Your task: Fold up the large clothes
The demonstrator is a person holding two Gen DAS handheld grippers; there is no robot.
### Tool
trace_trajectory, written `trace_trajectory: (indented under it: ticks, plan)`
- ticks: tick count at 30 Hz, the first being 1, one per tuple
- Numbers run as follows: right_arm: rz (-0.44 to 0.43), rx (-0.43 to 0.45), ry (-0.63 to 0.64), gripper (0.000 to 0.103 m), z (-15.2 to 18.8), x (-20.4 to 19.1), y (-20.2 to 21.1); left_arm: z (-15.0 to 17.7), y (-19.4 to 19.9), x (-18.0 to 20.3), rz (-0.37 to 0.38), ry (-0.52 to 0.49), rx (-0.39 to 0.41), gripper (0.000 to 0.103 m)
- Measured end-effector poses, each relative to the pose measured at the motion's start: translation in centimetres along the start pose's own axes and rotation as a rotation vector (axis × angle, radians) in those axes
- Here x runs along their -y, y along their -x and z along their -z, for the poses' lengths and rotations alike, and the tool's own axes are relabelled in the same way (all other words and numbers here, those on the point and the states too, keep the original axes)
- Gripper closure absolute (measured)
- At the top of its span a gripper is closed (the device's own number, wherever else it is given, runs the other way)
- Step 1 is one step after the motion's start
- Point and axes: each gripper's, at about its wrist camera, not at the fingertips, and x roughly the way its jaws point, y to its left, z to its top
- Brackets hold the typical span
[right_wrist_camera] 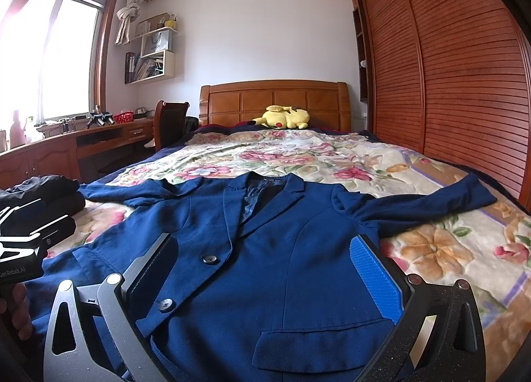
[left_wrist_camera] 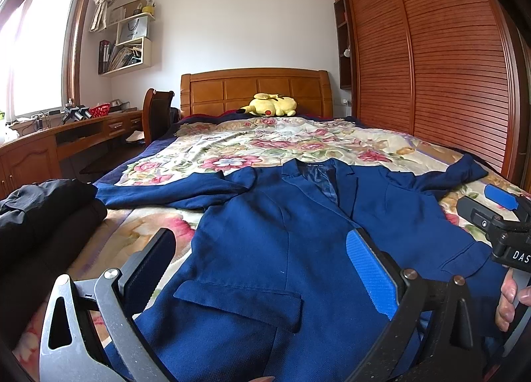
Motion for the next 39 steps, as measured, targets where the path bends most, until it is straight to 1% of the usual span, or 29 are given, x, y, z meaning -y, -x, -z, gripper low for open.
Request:
trace_trajectory:
  ticks: [30, 34, 39]
  plan:
    - [-0.002, 0.000, 0.001, 0.000, 0.09, -0.09, -0.07, 0.10, 0.08, 0.03, 0.000, -0.002, 0.001, 0.000]
    - [-0.010, -0.003, -0.007, 0.000, -0.18, 0.03, 0.01, 0.01, -0.06, -0.04, 0.006, -0.004, -0.014, 0.000]
    - [-0.038, 0.001, -0.023, 0.000, -0.87, 0.13, 0.74, -0.45, -0.12, -0.15, -0.010, -0.005, -0.048, 0.000]
